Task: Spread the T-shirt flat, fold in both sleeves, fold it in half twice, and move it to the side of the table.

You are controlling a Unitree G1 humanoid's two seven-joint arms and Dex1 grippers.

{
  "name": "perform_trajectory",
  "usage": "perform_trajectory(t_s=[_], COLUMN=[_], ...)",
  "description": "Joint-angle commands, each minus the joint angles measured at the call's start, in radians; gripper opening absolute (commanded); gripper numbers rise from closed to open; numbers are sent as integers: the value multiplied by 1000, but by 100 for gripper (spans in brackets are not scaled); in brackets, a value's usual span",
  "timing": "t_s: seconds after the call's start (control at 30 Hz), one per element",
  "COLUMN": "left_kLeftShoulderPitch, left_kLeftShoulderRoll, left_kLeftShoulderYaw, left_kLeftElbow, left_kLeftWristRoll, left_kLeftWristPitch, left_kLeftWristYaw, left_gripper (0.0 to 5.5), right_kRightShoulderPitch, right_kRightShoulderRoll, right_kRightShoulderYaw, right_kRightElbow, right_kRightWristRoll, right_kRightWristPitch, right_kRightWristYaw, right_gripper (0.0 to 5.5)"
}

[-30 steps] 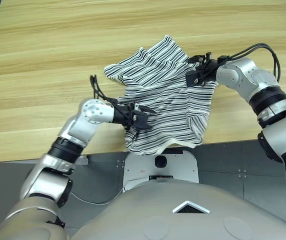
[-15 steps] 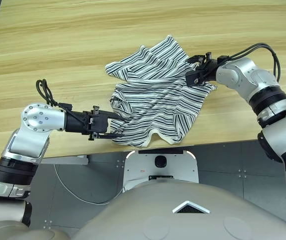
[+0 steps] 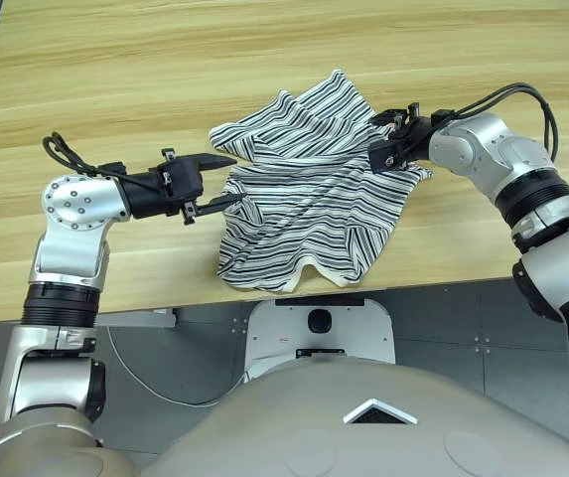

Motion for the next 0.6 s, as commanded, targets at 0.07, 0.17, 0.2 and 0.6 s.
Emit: perform_trajectory(t_s=[0.07,0.17,0.2,0.6], left_kLeftShoulderPitch=[-70,-95,-93,-47], left_kLeftShoulderRoll=[-42,-58,-50,133], left_kLeftShoulderYaw=[-66,-107,-121,-124], left_kLeftElbow=[61,116,129,243], left_kLeftWristRoll=[108,187,205,126], left_kLeftWristPitch=[-27,-50,-50,-77], left_kLeftWristYaw=[24,43,32,-268], left_gripper=[249,249,249,249], right_kRightShoulderPitch=[134,136,136,138], right_kRightShoulderRoll=[10,11,12,14], right_kRightShoulderYaw=[82,82,83,92], right_kRightElbow=[75,72,72,79], right_kRightWristRoll=[-78,-77,-77,-88], right_kRightWristPitch=[28,28,28,40], right_kRightWristYaw=[72,72,71,64], right_gripper=[268,268,268,268])
